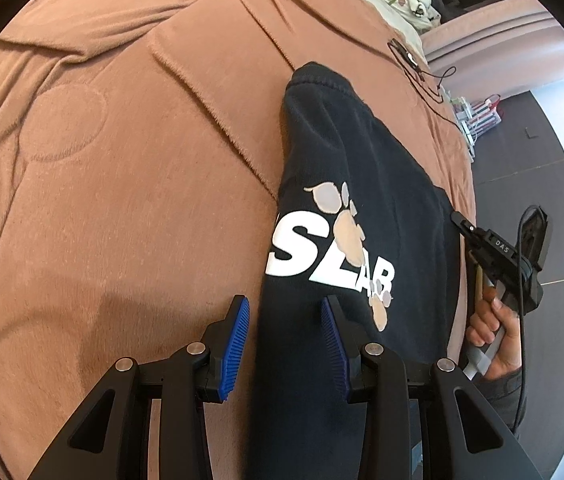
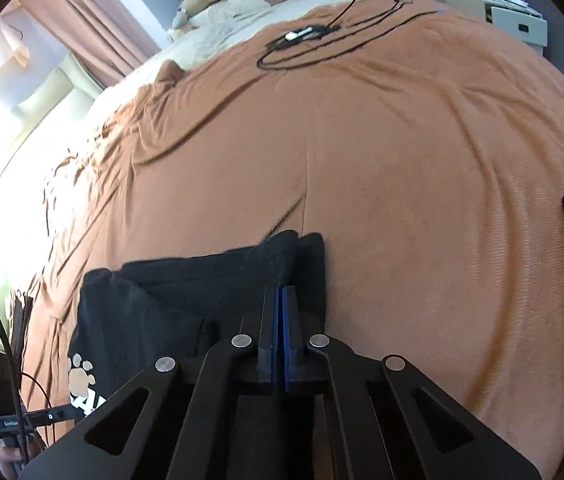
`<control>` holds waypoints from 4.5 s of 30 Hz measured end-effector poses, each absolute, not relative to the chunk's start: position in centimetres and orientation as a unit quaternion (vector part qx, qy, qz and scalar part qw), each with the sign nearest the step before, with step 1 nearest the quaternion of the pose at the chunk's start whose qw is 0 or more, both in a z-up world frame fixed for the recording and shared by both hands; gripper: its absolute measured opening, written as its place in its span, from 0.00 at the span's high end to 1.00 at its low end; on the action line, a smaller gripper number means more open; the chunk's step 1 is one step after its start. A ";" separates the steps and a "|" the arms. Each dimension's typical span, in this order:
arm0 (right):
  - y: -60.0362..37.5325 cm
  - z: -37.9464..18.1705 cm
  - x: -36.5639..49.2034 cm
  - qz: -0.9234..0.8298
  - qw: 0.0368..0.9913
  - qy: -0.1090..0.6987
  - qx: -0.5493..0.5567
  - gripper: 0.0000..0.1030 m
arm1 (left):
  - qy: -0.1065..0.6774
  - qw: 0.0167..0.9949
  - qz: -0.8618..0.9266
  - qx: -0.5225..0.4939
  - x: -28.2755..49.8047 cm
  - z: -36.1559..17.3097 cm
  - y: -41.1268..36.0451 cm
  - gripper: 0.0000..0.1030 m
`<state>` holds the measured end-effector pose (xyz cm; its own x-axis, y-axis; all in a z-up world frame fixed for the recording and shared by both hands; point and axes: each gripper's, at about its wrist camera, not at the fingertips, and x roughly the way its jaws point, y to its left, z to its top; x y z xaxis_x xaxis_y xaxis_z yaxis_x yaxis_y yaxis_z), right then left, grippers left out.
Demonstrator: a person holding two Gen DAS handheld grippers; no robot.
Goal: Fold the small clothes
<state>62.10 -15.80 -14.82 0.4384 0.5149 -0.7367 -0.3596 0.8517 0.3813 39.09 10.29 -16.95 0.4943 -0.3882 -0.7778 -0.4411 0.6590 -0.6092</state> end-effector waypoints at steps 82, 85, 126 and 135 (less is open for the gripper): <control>-19.5 -17.4 64.0 0.417 0.706 0.540 0.186 0.37 | 0.487 0.769 -0.022 -0.413 49.1 -18.1 16.0 0.58; -18.4 -17.6 64.6 0.435 0.697 0.540 0.181 0.37 | 0.491 0.773 -0.019 -0.402 50.1 -18.1 15.7 0.58; -20.1 0.2 41.0 0.358 0.856 0.371 -0.034 0.87 | 0.372 0.866 -0.032 -0.331 41.0 -1.9 11.4 0.92; -22.9 2.8 34.9 0.356 0.865 0.354 -0.020 0.87 | 0.344 0.879 -0.046 -0.327 36.5 1.7 9.9 0.93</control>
<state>34.93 -22.87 2.79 0.4968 0.6012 -0.6259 -0.6295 0.7461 0.2170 36.48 9.87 1.69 0.7586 -0.3057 -0.5754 -0.1443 0.7823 -0.6059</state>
